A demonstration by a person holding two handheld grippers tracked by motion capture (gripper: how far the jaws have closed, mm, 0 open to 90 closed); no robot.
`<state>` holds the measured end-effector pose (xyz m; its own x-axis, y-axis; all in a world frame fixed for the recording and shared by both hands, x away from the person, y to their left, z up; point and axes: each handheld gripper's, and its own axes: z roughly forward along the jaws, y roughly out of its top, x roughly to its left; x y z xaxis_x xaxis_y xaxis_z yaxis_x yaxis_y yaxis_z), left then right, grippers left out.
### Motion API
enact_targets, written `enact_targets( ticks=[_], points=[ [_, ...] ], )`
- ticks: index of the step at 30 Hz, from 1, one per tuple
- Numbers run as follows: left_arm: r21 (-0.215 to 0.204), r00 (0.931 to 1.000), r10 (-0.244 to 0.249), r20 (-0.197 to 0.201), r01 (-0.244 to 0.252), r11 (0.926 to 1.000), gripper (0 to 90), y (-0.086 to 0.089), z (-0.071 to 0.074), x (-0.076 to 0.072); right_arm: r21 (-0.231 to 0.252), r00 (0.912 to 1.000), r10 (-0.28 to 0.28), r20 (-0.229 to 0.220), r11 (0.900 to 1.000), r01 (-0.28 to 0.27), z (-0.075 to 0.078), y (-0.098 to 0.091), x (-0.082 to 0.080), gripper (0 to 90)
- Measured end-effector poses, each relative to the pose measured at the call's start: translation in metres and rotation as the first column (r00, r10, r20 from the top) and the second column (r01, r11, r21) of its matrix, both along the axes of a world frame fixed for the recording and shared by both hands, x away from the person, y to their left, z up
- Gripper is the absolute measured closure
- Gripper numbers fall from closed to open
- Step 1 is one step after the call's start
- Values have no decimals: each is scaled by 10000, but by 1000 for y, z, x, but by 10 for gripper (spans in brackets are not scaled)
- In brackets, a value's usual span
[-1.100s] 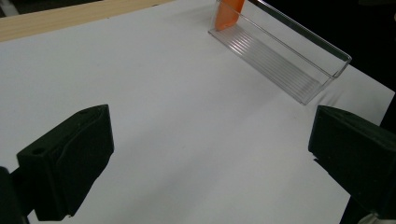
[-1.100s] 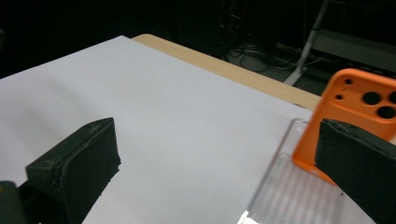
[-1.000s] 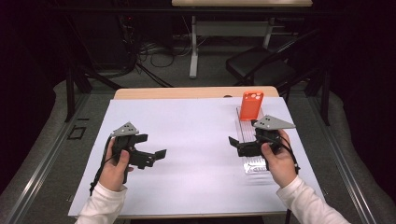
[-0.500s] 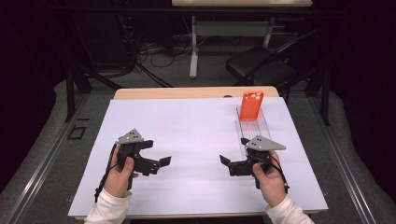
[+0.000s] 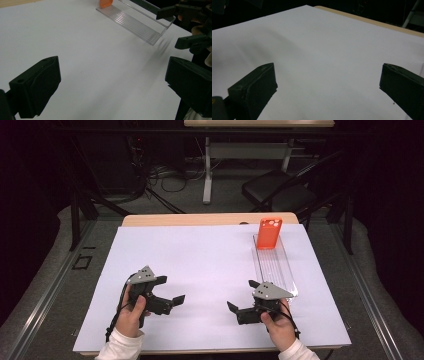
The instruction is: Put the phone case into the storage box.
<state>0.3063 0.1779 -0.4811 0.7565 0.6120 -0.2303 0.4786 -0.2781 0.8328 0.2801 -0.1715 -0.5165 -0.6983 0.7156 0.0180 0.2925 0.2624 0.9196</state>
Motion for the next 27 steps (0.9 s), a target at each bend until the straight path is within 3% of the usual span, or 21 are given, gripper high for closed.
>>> enact_targets(
  ticks=[7,11,19,23,27],
  points=[
    [83,10000,-2,50,2,10000,3,-4,-8,0,-48,9992,359,-178,9993,-360,-11,5,-3,7],
    [-52,10000,31,82,-31,10000,4,-7,-13,1,-117,9993,366,-116,9993,-368,-17,7,-2,11],
    [197,9999,-89,75,88,9998,4,-10,-24,4,-86,9995,299,-99,9995,-300,-23,7,-3,20],
    [-133,10000,30,-44,-30,9999,3,-8,-27,6,-151,9994,340,-77,9993,-341,-26,9,-3,22],
    [-164,9999,76,-110,-77,9998,4,-7,-28,7,-163,9994,353,-72,9992,-354,-28,9,-2,24]
  ],
)
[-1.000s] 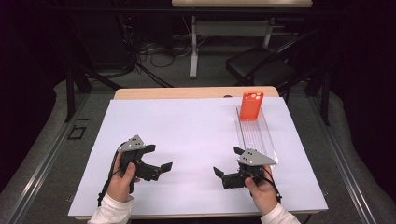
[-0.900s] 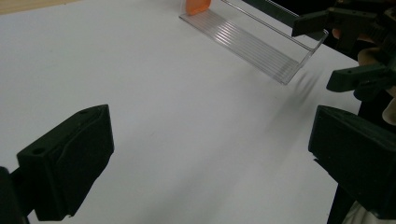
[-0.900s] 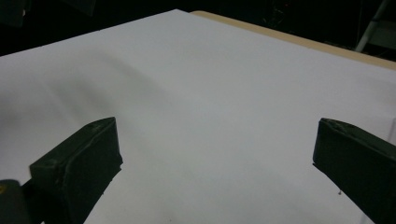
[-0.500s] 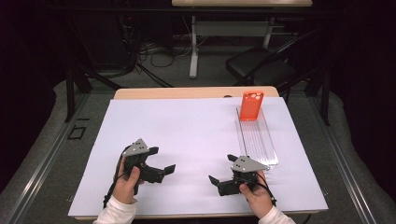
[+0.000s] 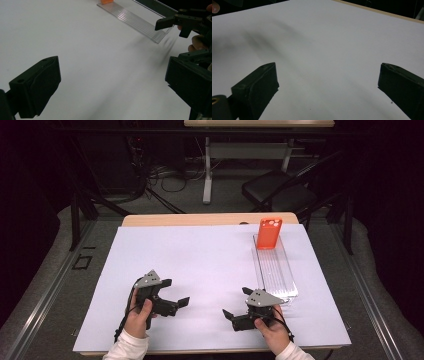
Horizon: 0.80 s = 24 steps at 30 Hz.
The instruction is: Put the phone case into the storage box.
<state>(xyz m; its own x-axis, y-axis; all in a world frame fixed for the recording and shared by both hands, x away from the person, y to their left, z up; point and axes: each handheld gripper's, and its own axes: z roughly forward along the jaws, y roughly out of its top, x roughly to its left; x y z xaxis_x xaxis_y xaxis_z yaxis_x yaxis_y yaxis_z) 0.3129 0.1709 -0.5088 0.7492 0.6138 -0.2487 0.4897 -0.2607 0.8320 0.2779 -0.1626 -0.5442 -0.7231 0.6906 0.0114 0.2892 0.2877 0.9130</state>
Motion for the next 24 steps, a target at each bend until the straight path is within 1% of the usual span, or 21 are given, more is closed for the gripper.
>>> enact_targets(
  ticks=[5,8,11,16,18,20,21,24],
  points=[
    [14,10000,82,35,-82,10000,4,1,-2,1,21,9998,-13,-176,10000,13,-2,0,2,25],
    [-3,10000,98,-15,-98,10000,3,2,-2,1,50,9994,-29,-342,10000,31,-4,0,3,28],
    [-62,9999,104,-1,-104,9999,4,2,-2,0,6,9994,-8,-338,10000,8,-5,0,3,28],
    [4,9999,88,88,-88,10000,3,3,-2,1,-37,9996,30,-290,10000,-31,-5,1,3,28],
    [-16,9998,170,100,-170,9999,3,5,-2,1,-51,9993,30,-376,10000,-32,-6,2,3,29],
    [-139,9997,236,63,-235,9996,4,6,-2,1,-1,9986,-35,-535,10000,35,-6,2,3,30],
    [-149,9996,272,49,-271,9995,4,6,-2,1,36,9982,-51,-596,10000,53,-6,2,3,33],
    [-114,9996,276,20,-276,9996,3,7,-3,2,-59,9974,-74,-719,10000,69,-8,3,3,35]
  ],
)
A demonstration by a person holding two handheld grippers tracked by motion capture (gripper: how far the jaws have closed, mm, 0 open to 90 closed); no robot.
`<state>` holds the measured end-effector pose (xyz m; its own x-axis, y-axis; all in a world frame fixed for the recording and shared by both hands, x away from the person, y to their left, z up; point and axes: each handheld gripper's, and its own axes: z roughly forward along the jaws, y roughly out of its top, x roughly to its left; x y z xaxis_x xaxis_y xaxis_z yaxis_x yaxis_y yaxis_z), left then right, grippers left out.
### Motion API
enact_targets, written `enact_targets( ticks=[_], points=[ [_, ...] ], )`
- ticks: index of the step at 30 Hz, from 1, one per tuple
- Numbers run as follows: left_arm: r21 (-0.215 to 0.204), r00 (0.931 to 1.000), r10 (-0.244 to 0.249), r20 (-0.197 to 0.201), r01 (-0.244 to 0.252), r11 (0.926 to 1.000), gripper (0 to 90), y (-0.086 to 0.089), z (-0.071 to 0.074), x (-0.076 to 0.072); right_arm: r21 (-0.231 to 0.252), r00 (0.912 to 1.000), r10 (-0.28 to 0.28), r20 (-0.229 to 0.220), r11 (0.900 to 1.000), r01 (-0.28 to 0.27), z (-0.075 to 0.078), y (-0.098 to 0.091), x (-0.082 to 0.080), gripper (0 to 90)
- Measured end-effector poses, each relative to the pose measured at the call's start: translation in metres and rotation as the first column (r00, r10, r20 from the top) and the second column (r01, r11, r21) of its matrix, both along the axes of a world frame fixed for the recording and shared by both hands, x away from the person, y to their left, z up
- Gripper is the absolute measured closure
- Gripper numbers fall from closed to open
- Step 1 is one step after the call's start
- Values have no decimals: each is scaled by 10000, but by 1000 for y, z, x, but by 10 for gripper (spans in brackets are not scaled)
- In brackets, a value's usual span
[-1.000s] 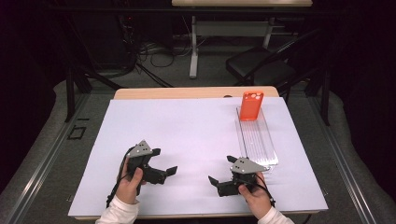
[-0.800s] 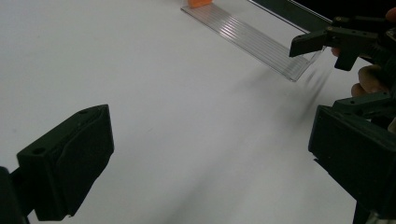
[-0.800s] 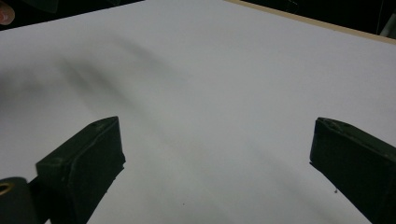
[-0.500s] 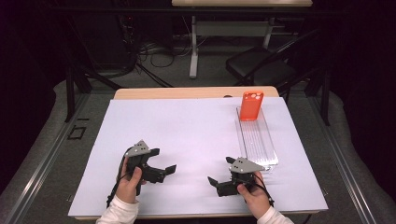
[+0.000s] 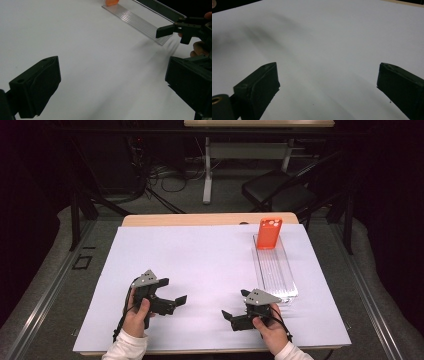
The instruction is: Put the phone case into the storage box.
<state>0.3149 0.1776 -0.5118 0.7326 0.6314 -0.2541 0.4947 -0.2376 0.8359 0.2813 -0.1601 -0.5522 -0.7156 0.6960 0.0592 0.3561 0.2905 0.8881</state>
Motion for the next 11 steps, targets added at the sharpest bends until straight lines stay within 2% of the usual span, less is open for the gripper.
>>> enact_targets(
  ticks=[11],
  points=[
    [-38,9999,135,-66,-135,9999,3,3,0,3,16,9999,18,-109,10000,-18,0,0,2,43]
  ],
)
